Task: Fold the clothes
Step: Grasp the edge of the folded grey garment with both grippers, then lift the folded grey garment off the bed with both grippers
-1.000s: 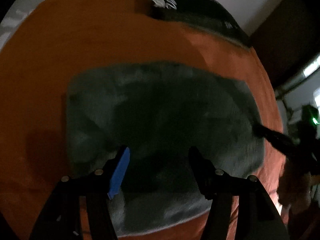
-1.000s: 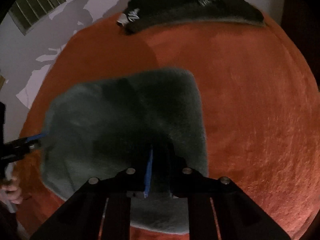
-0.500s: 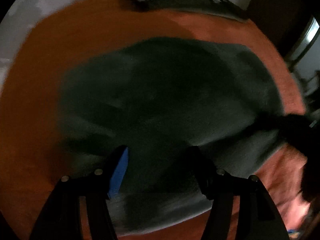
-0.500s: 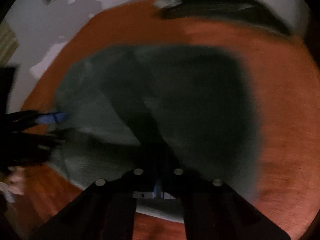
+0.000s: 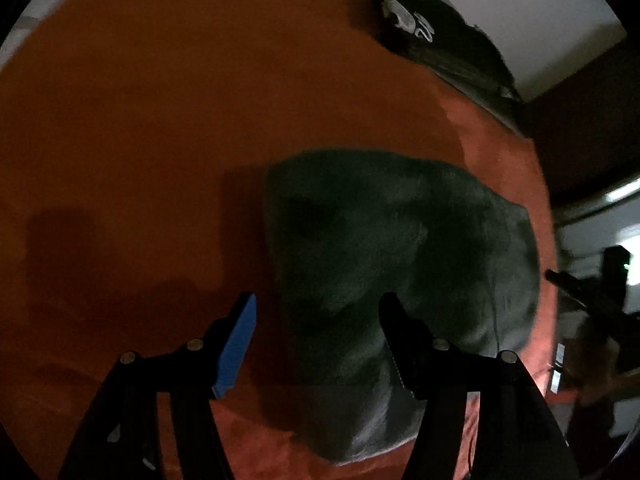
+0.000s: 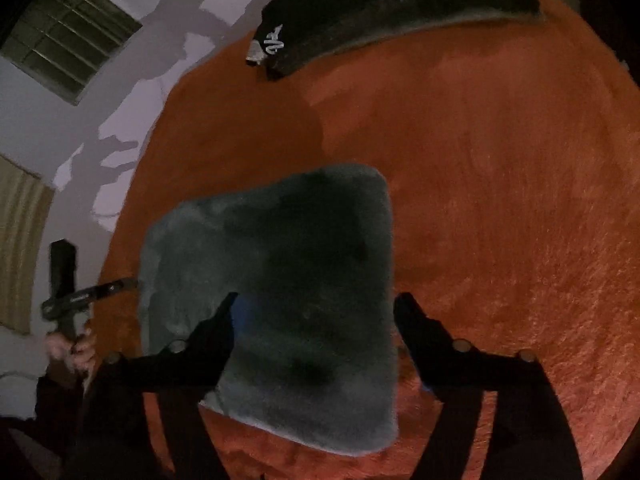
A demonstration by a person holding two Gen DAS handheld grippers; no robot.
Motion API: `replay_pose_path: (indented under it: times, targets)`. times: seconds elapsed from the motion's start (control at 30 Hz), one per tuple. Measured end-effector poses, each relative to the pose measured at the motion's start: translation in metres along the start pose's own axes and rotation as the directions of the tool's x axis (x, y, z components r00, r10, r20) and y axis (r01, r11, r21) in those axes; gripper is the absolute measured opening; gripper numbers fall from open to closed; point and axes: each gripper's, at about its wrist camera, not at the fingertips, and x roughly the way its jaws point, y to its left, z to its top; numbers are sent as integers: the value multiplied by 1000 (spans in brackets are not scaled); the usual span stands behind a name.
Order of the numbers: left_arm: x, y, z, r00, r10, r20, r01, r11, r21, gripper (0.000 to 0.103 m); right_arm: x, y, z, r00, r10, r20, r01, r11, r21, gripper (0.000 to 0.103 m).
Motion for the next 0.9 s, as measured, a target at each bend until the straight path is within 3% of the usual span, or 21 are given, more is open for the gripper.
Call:
replay_pose_path:
  times: [0.07, 0.13, 0.23, 0.43, 0.6, 0.77, 0.83, 0.9]
  targets:
    - [10, 19, -9, 995, -90, -39, 90, 996, -9, 66, 5, -19, -4, 1000, 16, -22, -16, 1000, -3, 77]
    - [23, 39, -18, 976, -198, -89, 192, 979, -76, 69, 15, -38, -4, 998, 46, -46, -45, 999, 25, 77]
    - [37, 57, -26, 953, -286, -96, 275, 954, -117, 69, 30, -61, -7, 987, 128, -97, -121, 989, 82, 77]
    - [37, 69, -35, 919, -384, -86, 371, 919, -133, 74, 49, -70, -3, 956, 266, -120, -254, 961, 109, 80]
    - [49, 65, -33, 891, -437, -123, 422, 897, -131, 75, 61, -68, -6, 935, 312, -166, -290, 946, 144, 103]
    - [57, 63, -45, 870, -464, -164, 449, 885, -124, 76, 70, -48, -5, 914, 350, -204, -332, 936, 120, 103]
    - [56, 66, -49, 859, -486, -159, 470, 873, -131, 77, 74, -36, 0, 888, 408, -214, -387, 913, 132, 103]
    - [56, 68, -52, 847, -509, -155, 491, 860, -139, 77, 83, -22, -1, 846, 475, -244, -451, 880, 147, 103]
